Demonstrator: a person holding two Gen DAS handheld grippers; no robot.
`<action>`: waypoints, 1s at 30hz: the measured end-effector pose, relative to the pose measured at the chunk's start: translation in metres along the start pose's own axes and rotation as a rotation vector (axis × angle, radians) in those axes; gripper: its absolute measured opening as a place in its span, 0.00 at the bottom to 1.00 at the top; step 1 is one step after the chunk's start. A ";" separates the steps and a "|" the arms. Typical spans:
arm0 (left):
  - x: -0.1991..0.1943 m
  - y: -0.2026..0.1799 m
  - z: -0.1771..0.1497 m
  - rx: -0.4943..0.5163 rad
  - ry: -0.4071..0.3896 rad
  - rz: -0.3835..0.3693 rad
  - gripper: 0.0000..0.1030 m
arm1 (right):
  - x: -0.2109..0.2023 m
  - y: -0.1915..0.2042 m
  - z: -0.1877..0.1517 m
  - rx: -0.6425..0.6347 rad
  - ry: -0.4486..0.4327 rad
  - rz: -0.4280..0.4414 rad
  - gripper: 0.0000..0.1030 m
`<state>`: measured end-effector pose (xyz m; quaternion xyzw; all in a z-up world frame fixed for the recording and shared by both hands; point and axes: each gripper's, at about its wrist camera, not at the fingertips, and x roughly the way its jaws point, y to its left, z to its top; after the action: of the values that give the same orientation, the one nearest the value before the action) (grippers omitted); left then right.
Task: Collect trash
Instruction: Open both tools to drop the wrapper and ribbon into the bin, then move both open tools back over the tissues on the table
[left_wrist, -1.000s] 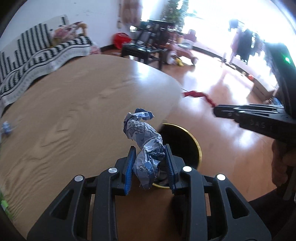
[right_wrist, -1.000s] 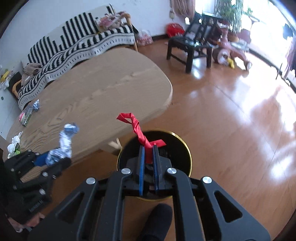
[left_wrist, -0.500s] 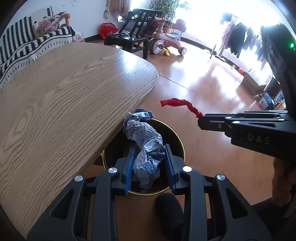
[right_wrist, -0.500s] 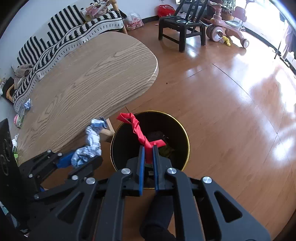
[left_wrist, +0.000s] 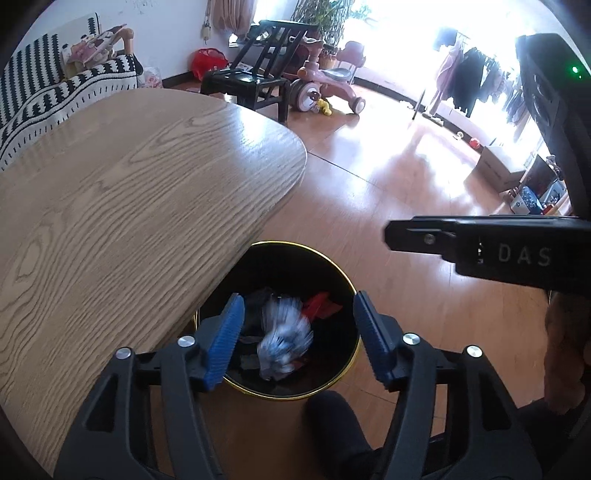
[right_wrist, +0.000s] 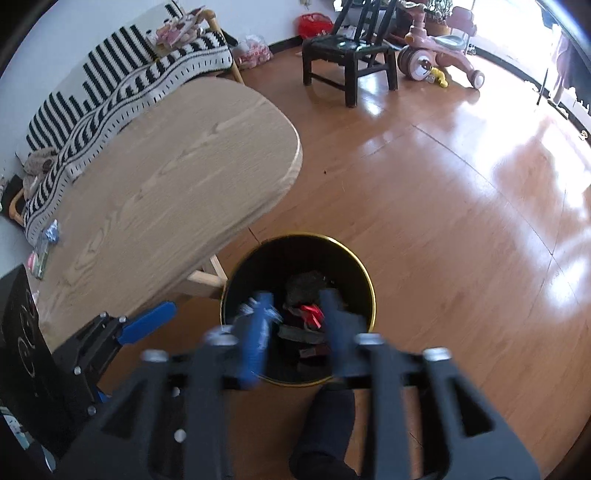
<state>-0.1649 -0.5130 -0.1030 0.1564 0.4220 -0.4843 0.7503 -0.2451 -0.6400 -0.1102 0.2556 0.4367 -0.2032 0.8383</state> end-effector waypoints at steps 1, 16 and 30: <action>-0.003 0.001 0.000 -0.003 -0.002 -0.006 0.61 | -0.003 0.001 0.001 -0.003 -0.016 0.000 0.62; -0.127 0.094 -0.014 -0.134 -0.152 0.161 0.89 | -0.030 0.116 0.019 -0.168 -0.155 0.123 0.76; -0.299 0.273 -0.124 -0.424 -0.212 0.480 0.90 | -0.009 0.357 -0.026 -0.488 -0.111 0.357 0.77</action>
<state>-0.0425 -0.1242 0.0105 0.0407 0.3839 -0.2087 0.8985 -0.0652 -0.3427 -0.0254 0.1079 0.3746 0.0445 0.9198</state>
